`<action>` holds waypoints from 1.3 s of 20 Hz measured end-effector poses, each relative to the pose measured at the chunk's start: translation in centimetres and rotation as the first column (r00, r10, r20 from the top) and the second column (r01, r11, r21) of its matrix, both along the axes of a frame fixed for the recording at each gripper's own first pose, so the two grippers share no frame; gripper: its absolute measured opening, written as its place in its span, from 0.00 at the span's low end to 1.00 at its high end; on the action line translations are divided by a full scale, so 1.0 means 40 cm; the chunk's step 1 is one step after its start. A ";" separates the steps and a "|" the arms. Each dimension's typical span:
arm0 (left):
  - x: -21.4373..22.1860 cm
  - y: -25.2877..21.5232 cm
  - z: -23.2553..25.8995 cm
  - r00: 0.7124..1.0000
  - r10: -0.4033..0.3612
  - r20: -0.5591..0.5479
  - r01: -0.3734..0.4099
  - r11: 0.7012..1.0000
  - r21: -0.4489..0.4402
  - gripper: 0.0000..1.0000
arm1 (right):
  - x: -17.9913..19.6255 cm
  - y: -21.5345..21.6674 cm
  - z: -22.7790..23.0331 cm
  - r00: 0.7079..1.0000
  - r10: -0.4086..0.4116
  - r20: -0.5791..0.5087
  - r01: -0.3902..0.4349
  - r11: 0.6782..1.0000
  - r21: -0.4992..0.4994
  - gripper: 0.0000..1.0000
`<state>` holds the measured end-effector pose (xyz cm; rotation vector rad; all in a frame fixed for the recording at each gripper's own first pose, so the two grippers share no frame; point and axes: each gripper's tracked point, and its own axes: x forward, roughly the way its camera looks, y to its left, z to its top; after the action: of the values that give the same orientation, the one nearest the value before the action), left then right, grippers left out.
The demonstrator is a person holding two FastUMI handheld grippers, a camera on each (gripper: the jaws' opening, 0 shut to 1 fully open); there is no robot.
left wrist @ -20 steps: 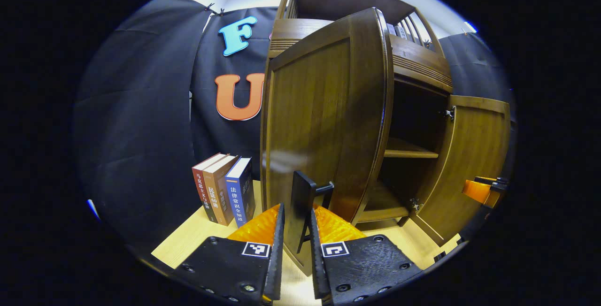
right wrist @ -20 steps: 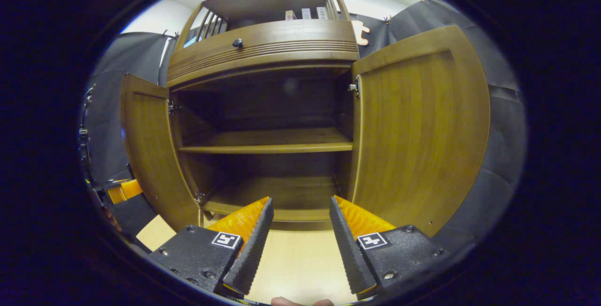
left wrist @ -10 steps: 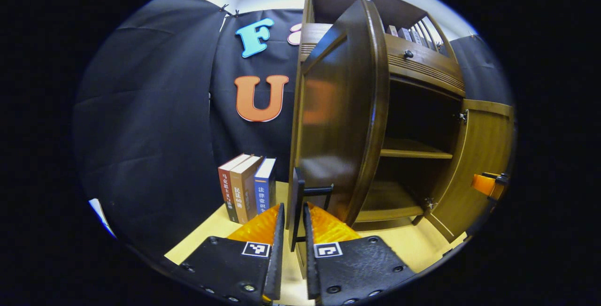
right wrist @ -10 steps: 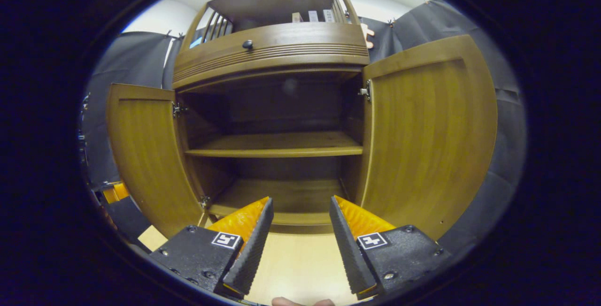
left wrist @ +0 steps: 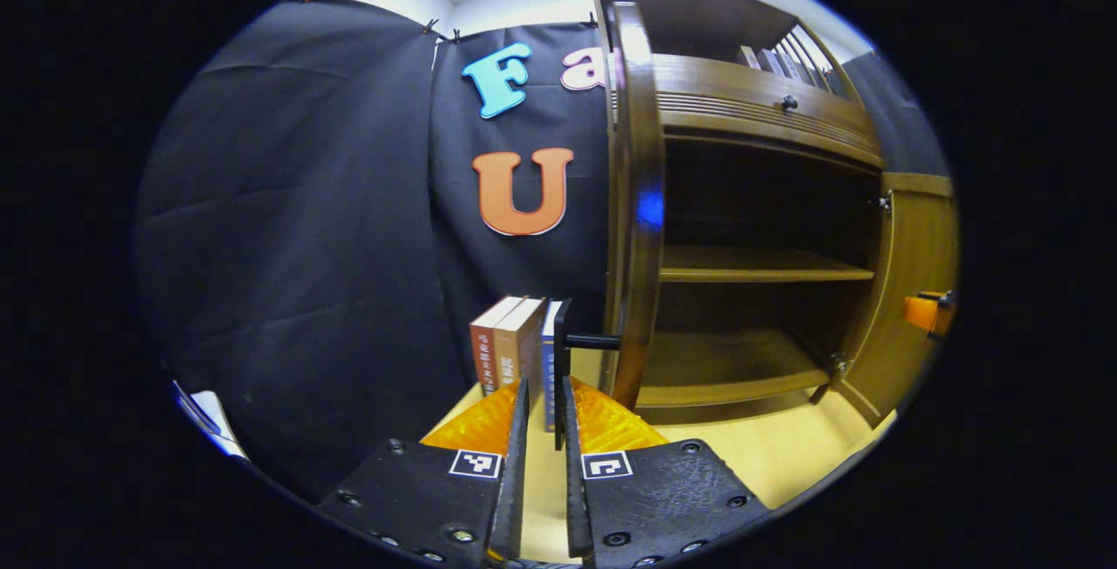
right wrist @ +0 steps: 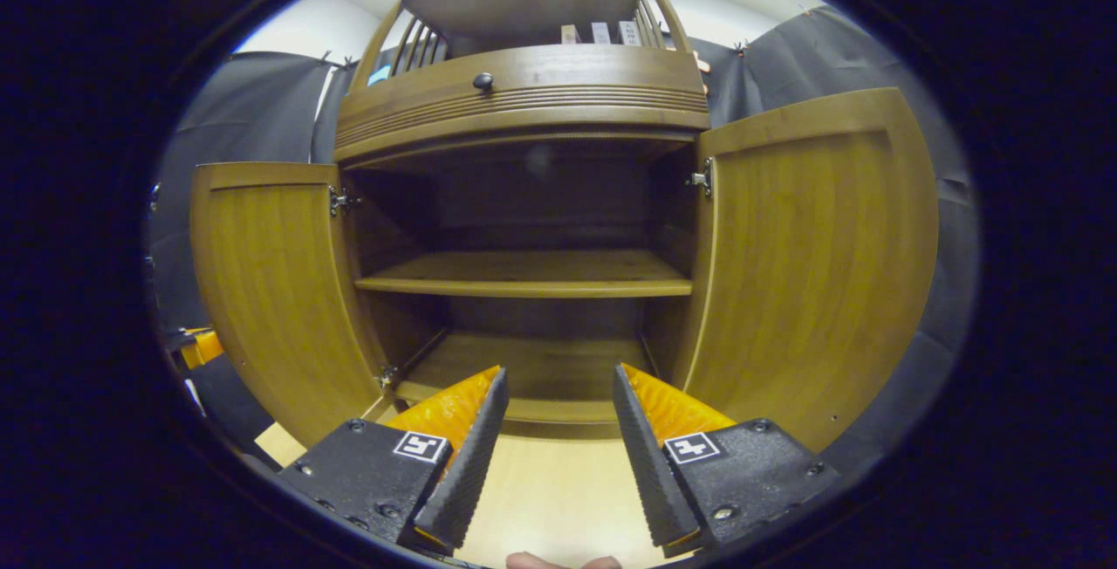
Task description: Open the right door of the double-door shoe cabinet with the right hand, and open the left door with the left hand.
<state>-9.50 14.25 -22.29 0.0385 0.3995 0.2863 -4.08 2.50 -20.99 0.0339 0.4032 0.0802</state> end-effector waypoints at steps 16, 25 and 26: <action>0.018 -0.124 0.251 0.974 -0.030 0.224 0.011 0.996 0.086 0.32 | 0.031 -0.012 0.144 0.992 -0.014 0.122 0.015 1.000 -0.009 0.80; 0.110 -0.334 0.321 0.943 -0.199 0.265 0.190 0.980 0.062 0.76 | 0.022 -0.060 0.229 0.977 -0.042 0.211 0.051 0.998 -0.037 0.90; 0.119 -0.346 0.325 0.941 -0.208 0.268 0.201 0.978 0.055 0.83 | 0.020 -0.068 0.243 0.975 -0.045 0.218 0.053 0.998 -0.032 0.90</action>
<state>-4.73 0.41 -9.28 0.0659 0.1151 0.0883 -3.26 -0.23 -11.26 -0.0025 0.1845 0.0268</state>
